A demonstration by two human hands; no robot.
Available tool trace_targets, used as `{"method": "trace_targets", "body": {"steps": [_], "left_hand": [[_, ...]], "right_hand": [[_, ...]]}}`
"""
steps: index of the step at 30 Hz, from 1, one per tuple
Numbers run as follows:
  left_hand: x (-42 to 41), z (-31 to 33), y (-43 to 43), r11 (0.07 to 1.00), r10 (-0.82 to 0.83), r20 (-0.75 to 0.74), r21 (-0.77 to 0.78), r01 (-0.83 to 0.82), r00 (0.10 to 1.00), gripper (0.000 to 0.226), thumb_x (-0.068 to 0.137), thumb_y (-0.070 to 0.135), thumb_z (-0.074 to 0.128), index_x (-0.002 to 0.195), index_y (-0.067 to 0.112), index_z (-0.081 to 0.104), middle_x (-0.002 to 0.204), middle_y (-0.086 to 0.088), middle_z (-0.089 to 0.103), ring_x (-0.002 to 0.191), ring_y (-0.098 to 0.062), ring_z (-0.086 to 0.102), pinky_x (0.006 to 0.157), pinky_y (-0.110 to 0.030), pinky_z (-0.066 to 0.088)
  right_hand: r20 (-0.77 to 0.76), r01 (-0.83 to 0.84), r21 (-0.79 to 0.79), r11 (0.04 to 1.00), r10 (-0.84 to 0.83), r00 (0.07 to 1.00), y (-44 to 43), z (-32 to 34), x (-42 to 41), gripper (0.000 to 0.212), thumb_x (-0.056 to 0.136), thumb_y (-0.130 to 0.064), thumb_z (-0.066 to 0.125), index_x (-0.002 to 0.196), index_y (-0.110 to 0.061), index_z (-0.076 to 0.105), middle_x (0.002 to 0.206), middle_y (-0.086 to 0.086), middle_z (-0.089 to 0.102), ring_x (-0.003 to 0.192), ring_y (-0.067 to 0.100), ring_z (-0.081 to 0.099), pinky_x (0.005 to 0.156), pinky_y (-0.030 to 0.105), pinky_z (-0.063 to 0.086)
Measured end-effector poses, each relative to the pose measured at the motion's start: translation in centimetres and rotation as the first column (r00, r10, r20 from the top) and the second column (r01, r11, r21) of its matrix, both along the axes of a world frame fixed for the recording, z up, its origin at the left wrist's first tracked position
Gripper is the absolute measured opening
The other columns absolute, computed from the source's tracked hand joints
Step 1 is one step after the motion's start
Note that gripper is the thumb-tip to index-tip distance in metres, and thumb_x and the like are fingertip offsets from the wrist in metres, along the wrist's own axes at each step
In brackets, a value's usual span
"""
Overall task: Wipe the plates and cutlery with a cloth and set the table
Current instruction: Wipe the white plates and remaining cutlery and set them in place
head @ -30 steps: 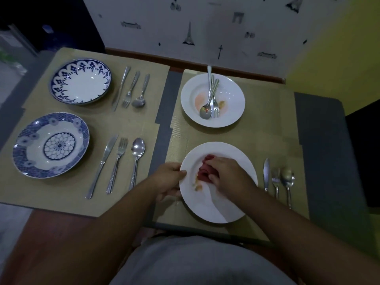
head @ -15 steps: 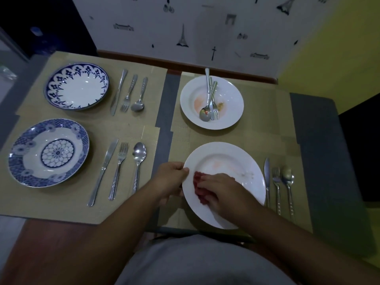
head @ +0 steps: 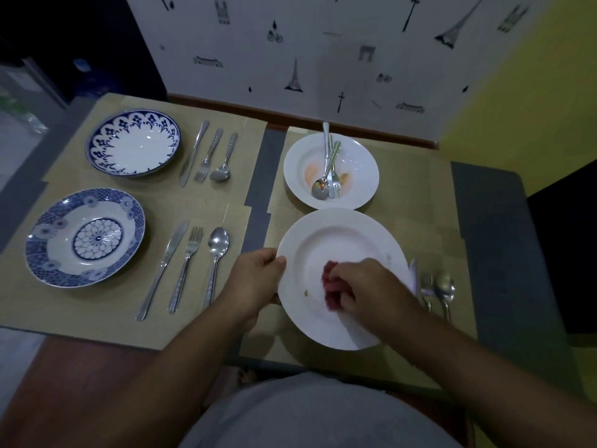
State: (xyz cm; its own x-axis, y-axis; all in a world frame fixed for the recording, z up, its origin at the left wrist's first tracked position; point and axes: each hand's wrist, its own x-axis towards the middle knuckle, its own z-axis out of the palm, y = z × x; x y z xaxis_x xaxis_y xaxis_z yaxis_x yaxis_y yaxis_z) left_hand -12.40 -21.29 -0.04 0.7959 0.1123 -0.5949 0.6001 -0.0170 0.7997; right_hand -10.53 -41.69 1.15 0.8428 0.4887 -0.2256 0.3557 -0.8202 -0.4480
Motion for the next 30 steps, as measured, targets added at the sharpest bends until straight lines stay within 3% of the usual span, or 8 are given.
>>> {"method": "trace_targets", "body": {"steps": [4,8,12,16,19,21,26,30], "left_hand": [[-0.5,0.2,-1.4,0.998,-0.062,0.007,-0.003,0.062,0.998,0.025,0.105,0.018,0.049,0.109,0.017,0.074,0.092,-0.005,0.078,0.083,-0.024,0.075,0.071,-0.046,0.064],[-0.3,0.9,-1.6,0.999,-0.047,0.028,-0.018,0.048,0.999,0.026,0.105,0.017,0.048,0.109,0.014,0.073,0.093,-0.008,0.078,0.081,-0.024,0.075,0.063,-0.038,0.062],[0.1,1.5,-1.5,0.998,-0.064,0.032,0.025,0.063,0.997,0.027,0.105,0.017,0.048,0.106,0.01,0.074,0.094,-0.015,0.076,0.084,-0.031,0.074,0.06,-0.036,0.06],[0.2,1.3,-1.6,0.996,-0.053,0.014,0.072,0.052,0.998,0.027,0.104,0.018,0.049,0.104,0.008,0.074,0.1,-0.015,0.075,0.087,-0.027,0.073,0.07,-0.044,0.062],[0.1,1.1,-2.2,0.992,-0.095,0.002,0.08,0.094,0.995,0.028,0.104,0.019,0.049,0.103,0.014,0.076,0.098,-0.011,0.076,0.088,-0.028,0.073,0.072,-0.047,0.063],[0.2,1.2,-2.5,0.992,-0.104,-0.001,0.069,0.104,0.995,0.028,0.105,0.019,0.048,0.104,0.014,0.076,0.095,-0.013,0.076,0.086,-0.03,0.073,0.07,-0.045,0.062],[0.4,1.6,-2.2,0.998,-0.018,0.043,0.055,0.015,0.999,0.026,0.106,0.02,0.048,0.108,0.017,0.074,0.096,-0.009,0.077,0.087,-0.026,0.073,0.07,-0.039,0.06],[0.3,1.6,-2.6,0.997,0.051,0.09,0.054,-0.056,0.995,0.025,0.106,0.021,0.048,0.104,0.025,0.072,0.098,-0.005,0.075,0.09,-0.026,0.072,0.076,-0.049,0.061]], "right_hand": [[-0.025,0.074,0.175,0.982,-0.071,0.997,2.0,0.5,0.1,0.026,0.092,-0.017,0.058,0.116,-0.023,0.066,0.101,-0.009,0.069,0.089,0.004,0.063,0.087,0.02,0.049],[-0.076,0.189,0.351,0.917,-0.174,0.982,2.2,2.0,1.5,0.027,0.093,-0.005,0.057,0.119,-0.007,0.064,0.1,-0.01,0.053,0.095,-0.005,0.052,0.072,-0.007,0.031],[-0.133,-0.037,0.244,0.969,0.072,0.988,1.6,1.0,-0.5,0.02,0.09,-0.017,0.058,0.106,-0.022,0.069,0.092,-0.012,0.068,0.084,0.005,0.064,0.074,0.016,0.05],[-0.157,-0.205,0.146,0.968,0.227,0.961,-1.1,-0.1,-1.8,0.031,0.089,-0.01,0.056,0.113,-0.025,0.068,0.099,-0.012,0.069,0.09,0.005,0.064,0.08,0.024,0.05],[-0.259,-0.295,0.05,0.954,0.298,0.919,-0.6,-1.2,-1.2,0.029,0.092,-0.014,0.061,0.12,-0.015,0.068,0.107,-0.004,0.071,0.096,0.01,0.066,0.097,0.027,0.047],[-0.251,-0.261,0.038,0.965,0.262,0.932,0.3,-1.1,0.1,0.025,0.093,-0.018,0.059,0.116,-0.015,0.069,0.106,-0.002,0.072,0.095,0.009,0.066,0.096,0.027,0.048],[-0.099,0.094,0.254,0.963,-0.071,0.993,-0.4,1.9,4.2,0.021,0.092,-0.021,0.053,0.103,-0.021,0.071,0.086,-0.009,0.068,0.075,-0.004,0.063,0.061,0.006,0.045],[0.036,0.177,0.093,0.98,-0.181,0.983,-2.4,1.9,4.1,0.019,0.092,-0.02,0.062,0.109,-0.018,0.07,0.098,-0.007,0.067,0.08,-0.003,0.06,0.07,0.003,0.043]]}}
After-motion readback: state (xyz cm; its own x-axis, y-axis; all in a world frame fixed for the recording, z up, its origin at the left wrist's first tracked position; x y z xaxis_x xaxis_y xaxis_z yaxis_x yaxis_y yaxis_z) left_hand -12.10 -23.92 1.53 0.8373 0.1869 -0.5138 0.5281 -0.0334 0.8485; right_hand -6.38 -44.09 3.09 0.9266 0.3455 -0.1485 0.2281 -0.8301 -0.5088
